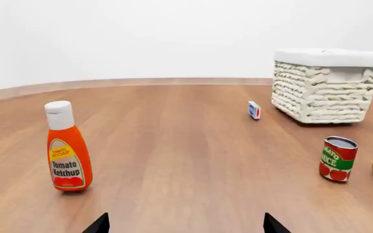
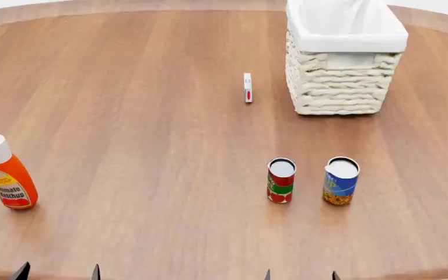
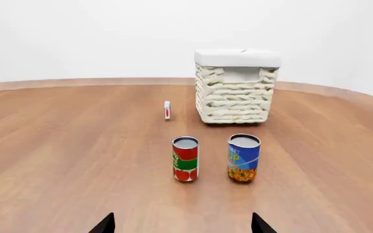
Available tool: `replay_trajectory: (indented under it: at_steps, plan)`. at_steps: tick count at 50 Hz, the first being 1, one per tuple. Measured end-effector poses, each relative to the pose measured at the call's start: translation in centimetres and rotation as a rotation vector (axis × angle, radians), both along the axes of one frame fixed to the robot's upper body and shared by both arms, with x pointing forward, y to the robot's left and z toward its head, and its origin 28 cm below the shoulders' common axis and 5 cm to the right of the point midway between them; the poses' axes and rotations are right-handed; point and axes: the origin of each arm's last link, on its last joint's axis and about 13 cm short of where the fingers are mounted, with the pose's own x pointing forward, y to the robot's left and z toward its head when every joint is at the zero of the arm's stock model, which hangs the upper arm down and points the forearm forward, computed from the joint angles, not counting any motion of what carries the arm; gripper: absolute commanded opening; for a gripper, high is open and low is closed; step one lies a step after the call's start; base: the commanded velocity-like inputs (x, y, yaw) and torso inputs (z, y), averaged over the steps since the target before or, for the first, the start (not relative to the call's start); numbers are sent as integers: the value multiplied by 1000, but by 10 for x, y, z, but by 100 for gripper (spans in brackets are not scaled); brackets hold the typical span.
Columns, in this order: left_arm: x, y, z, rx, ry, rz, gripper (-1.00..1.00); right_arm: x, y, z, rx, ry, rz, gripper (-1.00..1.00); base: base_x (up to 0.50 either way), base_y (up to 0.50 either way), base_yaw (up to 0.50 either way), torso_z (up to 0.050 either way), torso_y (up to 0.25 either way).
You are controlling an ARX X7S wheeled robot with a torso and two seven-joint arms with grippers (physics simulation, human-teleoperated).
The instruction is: Pick up the tomato sauce, and put it in the basket.
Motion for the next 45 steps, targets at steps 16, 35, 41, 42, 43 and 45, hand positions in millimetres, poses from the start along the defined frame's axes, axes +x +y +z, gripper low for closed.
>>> replay_trajectory:
  at_steps: [16,35,41,42,43,45]
  plan:
    - [-6,3,21,17,-57,6,100,0,2,21,-14,-41,11,100,0,0,0,0,0]
    - [-14,13,85,3,-186,15,100,-6,-4,84,-43,-124,-10,100,0,0,0,0,0]
    - [-17,15,100,5,-218,17,100,-8,-6,100,-53,-147,-18,100,0,0,0,0,0]
    - [-17,16,102,5,-222,16,100,-9,-6,102,-54,-150,-19,100,0,0,0,0,0]
    - [-18,16,104,5,-226,16,100,-9,-7,104,-55,-153,-20,100,0,0,0,0,0]
    - [-19,16,107,4,-232,15,100,-10,-7,108,-57,-158,-21,100,8,0,0,0,0]
